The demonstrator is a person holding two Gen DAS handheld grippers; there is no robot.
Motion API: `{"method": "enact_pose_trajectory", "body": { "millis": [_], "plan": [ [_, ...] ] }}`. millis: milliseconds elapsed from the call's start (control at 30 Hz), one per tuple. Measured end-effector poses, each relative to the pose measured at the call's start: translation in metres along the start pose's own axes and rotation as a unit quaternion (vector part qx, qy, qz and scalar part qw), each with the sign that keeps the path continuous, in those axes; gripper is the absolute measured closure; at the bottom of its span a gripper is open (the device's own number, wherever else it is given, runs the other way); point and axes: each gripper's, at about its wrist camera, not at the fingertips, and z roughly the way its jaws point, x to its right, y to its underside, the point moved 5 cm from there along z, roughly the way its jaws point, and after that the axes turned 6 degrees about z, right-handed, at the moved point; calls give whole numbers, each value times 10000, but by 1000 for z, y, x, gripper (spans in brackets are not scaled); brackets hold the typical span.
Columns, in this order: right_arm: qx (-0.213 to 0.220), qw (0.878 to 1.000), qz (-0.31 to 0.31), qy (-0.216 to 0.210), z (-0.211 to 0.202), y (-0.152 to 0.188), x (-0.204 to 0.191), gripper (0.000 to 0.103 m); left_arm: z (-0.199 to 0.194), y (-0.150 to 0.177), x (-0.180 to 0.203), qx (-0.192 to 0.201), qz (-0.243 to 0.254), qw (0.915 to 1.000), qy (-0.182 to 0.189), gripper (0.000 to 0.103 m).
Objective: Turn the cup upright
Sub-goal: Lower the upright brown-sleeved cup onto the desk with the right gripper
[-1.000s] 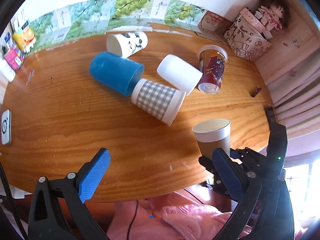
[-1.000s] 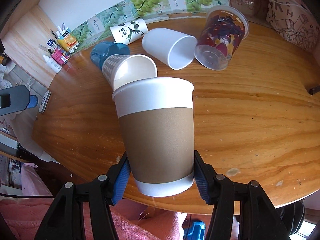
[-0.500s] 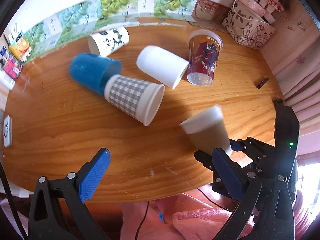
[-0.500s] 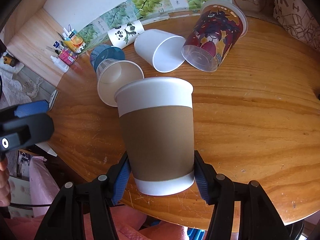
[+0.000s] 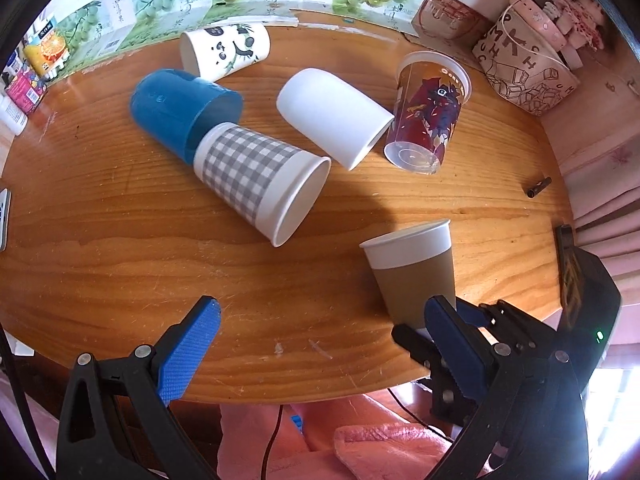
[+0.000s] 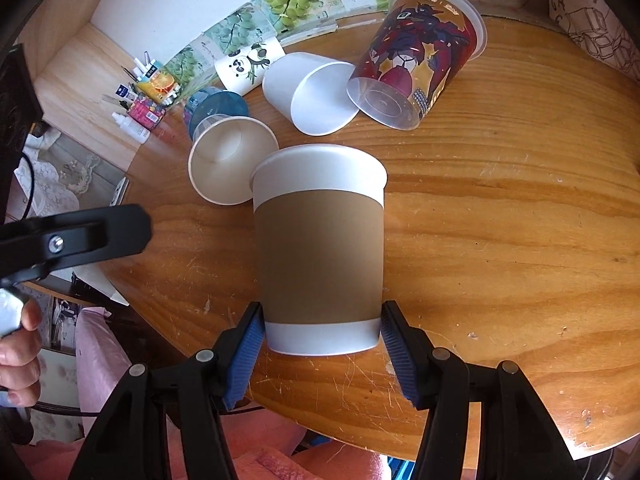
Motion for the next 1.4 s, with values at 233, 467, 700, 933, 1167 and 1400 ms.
{"method": "enact_pose_trajectory", "body": {
  "millis": [233,467,700,933,1167,1400],
  "plan": [
    [239,9994,-108,-230,-11,0,-5,30,17,-9,13,-48,-47,10000,55,2],
    [327,9984,-397,-223,-19,7,-9,27,32,-16,20,-121,-96,9999,75,2],
    [272,9969,-730,-97,-19,18,-12,27,45,-16,17,-220,-370,9989,184,2],
    [227,9946,-1008,66,-17,26,-16,27,55,-18,14,-293,-408,9985,194,7],
    [188,9926,-1183,184,-15,32,-21,27,64,-20,14,-296,-631,9962,514,17],
    [200,9912,-1275,307,-20,41,-23,27,69,-23,16,-309,-636,9951,694,24]
  ]
}}
